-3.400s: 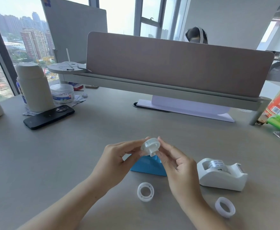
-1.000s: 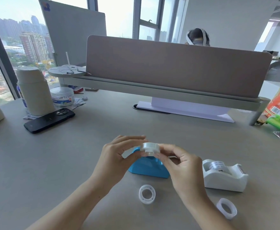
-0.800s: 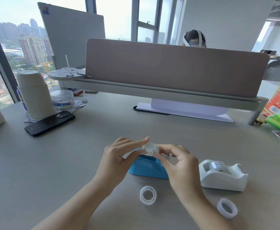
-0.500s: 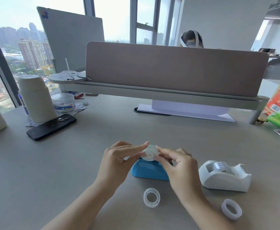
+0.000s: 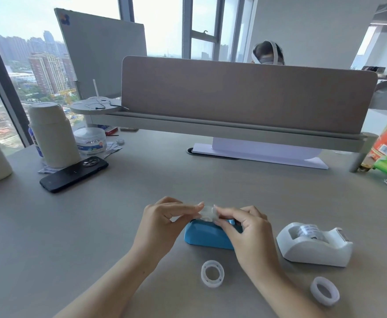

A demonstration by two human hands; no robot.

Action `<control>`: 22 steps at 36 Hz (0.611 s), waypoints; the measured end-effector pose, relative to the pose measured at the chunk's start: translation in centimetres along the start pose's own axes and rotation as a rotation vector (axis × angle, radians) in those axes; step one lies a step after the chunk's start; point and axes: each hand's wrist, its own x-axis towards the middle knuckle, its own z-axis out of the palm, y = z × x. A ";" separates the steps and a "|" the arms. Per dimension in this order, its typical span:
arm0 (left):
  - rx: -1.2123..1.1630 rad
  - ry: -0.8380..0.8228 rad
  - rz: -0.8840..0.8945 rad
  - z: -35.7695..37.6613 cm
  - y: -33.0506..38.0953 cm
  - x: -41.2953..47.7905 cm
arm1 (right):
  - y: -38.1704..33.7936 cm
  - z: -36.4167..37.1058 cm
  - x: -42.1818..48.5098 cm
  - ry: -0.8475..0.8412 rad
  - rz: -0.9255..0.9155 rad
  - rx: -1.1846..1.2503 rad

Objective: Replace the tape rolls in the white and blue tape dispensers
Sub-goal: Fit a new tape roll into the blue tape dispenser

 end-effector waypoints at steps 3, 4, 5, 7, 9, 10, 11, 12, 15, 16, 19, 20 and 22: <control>0.011 0.000 0.005 -0.1 0.0 -0.1 | 0.1 0.1 -0.1 0.015 -0.021 -0.030; 0.013 0.003 0.008 -0.1 0.0 -0.1 | 0.1 0.1 -0.1 0.022 -0.027 -0.042; 0.015 0.007 0.010 -0.1 0.0 -0.1 | 0.1 0.1 -0.1 0.028 -0.031 -0.053; 0.024 0.010 0.013 0.0 0.0 -0.1 | 0.0 0.1 -0.1 0.032 -0.045 -0.068; 0.063 0.003 0.024 0.0 -0.1 -0.2 | -0.2 0.1 -0.1 0.028 -0.089 -0.092; 0.092 -0.002 0.042 0.0 -0.2 -0.2 | -0.2 0.2 0.0 0.025 -0.115 -0.108; 0.117 -0.006 0.062 0.0 -0.3 -0.3 | -0.1 0.3 0.0 0.023 -0.133 -0.124; 0.127 -0.011 0.071 -0.1 -0.3 -0.3 | 0.0 0.4 0.0 0.024 -0.146 -0.136; 0.063 -0.058 0.014 -0.2 -0.1 -0.5 | 0.5 0.6 0.0 0.031 -0.164 -0.150; 0.028 -0.082 -0.019 -0.2 -0.1 -0.6 | 0.6 0.6 0.0 0.029 -0.166 -0.149; -0.041 -0.141 -0.093 -0.3 -0.1 -0.7 | 0.7 0.5 0.1 0.020 -0.178 -0.139; -0.059 -0.158 -0.111 -0.3 -0.2 -0.6 | 0.7 0.5 0.1 0.017 -0.179 -0.140; -0.090 -0.180 -0.134 -0.3 -0.3 -0.5 | 0.7 0.6 0.1 0.016 -0.185 -0.148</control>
